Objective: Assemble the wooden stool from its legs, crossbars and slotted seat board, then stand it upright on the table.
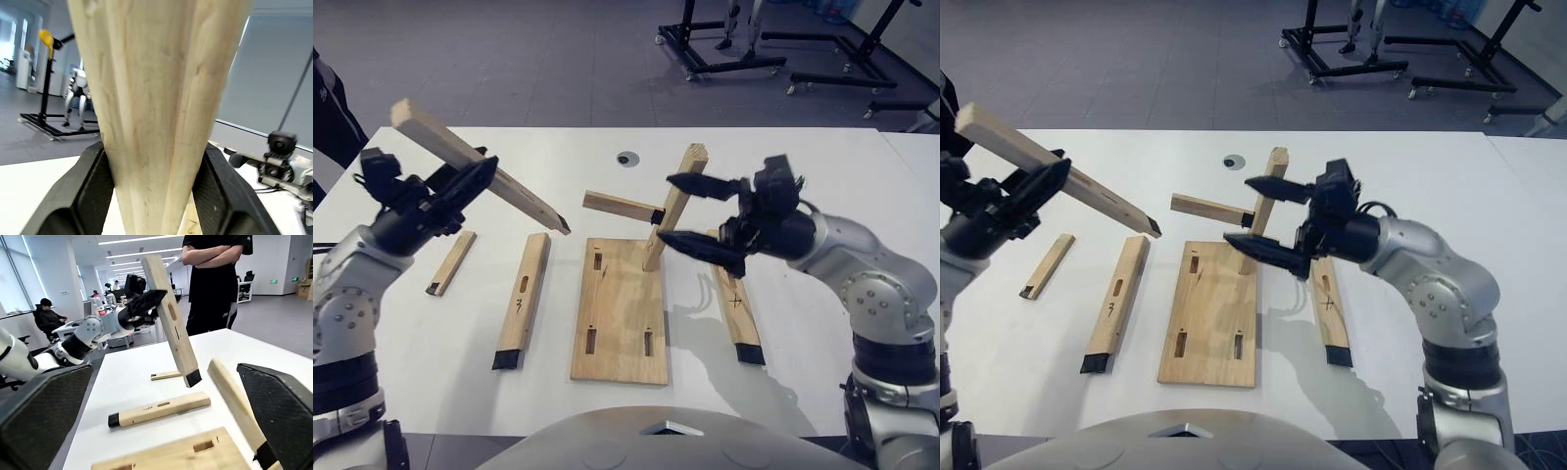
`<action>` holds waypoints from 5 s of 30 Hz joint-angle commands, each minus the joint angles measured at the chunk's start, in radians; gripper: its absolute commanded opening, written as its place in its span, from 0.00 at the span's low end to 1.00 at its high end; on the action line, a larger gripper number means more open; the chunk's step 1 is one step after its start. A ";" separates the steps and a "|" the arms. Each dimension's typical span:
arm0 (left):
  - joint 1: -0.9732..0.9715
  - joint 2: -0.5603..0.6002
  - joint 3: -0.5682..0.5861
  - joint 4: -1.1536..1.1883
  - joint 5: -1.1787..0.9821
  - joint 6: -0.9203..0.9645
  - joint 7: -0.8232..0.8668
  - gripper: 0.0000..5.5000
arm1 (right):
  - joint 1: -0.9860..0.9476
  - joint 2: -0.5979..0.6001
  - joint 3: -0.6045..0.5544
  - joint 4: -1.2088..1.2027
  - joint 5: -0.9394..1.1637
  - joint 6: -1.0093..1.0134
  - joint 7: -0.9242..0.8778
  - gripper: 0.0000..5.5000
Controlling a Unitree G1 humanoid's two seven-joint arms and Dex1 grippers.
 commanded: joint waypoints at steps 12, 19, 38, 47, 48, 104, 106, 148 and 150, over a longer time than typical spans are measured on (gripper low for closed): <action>-0.116 -0.148 -0.217 0.206 0.415 -0.470 -0.208 0.39 | -0.358 0.131 -0.099 0.298 -0.051 -0.155 -0.209 0.98; -0.178 -0.125 -0.188 0.297 0.298 -0.384 -0.389 0.39 | -0.369 0.141 -0.050 0.313 -0.118 -0.173 -0.168 0.98; -0.175 -0.117 -0.279 0.337 0.373 -0.323 -0.535 0.39 | -0.384 0.142 -0.052 0.325 -0.142 -0.169 -0.122 0.98; -0.170 -0.076 -0.315 0.319 0.386 -0.216 -0.586 0.39 | -0.376 0.123 -0.049 0.329 -0.144 -0.156 -0.105 0.98; -0.170 -0.082 -0.318 0.324 0.389 -0.215 -0.582 0.39 | -0.367 0.105 -0.044 0.325 -0.137 -0.142 -0.077 0.98; -0.376 -0.132 -0.476 0.655 0.493 -0.168 -0.674 0.39 | -0.409 0.101 0.090 0.449 -0.503 -0.323 0.001 0.98; -0.376 -0.130 -0.477 0.657 0.493 -0.171 -0.676 0.39 | -0.433 0.104 0.052 0.430 -0.475 -0.308 -0.022 0.98; -0.381 -0.114 -0.519 0.755 0.531 -0.195 -0.690 0.39 | -0.328 0.039 0.687 -0.040 -1.138 -0.032 -0.274 0.98; -0.386 -0.114 -0.522 0.764 0.533 -0.198 -0.691 0.39 | -0.335 0.011 0.716 -0.024 -1.169 -0.035 -0.232 0.98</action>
